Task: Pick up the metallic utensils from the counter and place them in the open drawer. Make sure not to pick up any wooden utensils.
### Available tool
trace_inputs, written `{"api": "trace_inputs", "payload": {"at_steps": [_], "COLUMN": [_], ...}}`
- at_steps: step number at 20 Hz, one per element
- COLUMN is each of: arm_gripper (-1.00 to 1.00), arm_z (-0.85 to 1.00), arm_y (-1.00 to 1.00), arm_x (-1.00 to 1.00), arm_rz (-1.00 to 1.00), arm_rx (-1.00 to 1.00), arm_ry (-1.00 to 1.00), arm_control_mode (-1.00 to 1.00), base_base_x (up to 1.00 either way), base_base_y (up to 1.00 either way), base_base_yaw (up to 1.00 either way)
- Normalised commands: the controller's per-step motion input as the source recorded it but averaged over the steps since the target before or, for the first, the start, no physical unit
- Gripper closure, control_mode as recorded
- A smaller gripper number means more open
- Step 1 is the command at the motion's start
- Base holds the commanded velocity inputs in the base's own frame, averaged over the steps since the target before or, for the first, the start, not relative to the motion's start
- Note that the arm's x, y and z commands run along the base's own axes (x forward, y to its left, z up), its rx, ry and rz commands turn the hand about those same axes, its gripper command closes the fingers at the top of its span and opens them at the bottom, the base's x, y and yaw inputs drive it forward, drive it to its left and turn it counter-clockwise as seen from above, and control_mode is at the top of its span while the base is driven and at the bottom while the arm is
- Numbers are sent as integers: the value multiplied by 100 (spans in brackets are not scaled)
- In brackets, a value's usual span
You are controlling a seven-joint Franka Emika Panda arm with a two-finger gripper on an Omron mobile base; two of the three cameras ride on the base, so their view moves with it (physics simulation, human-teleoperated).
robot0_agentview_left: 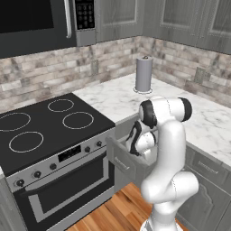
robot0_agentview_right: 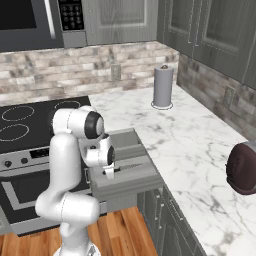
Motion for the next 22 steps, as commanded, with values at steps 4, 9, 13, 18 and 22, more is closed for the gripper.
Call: {"api": "trace_inputs", "payload": {"at_steps": [4, 9, 13, 18, 22], "arm_gripper": [-100, -100, -100, -100, -100], "arm_z": [4, 36, 91, 100, 100], "arm_y": [0, -2, -36, -44, -21], "arm_x": [3, 0, -9, -44, -62], "arm_rz": [0, -1, -5, -5, 0], "arm_rx": [0, -12, -4, 20, 24], "arm_ry": [1, 8, 9, 20, 19], "arm_control_mode": [-100, -100, -100, -100, -100], "base_base_x": [0, 0, 0, 0, 0], "base_base_y": [0, 0, 0, 0, 0], "base_base_yaw": [0, 0, 0, 0, 0]}}
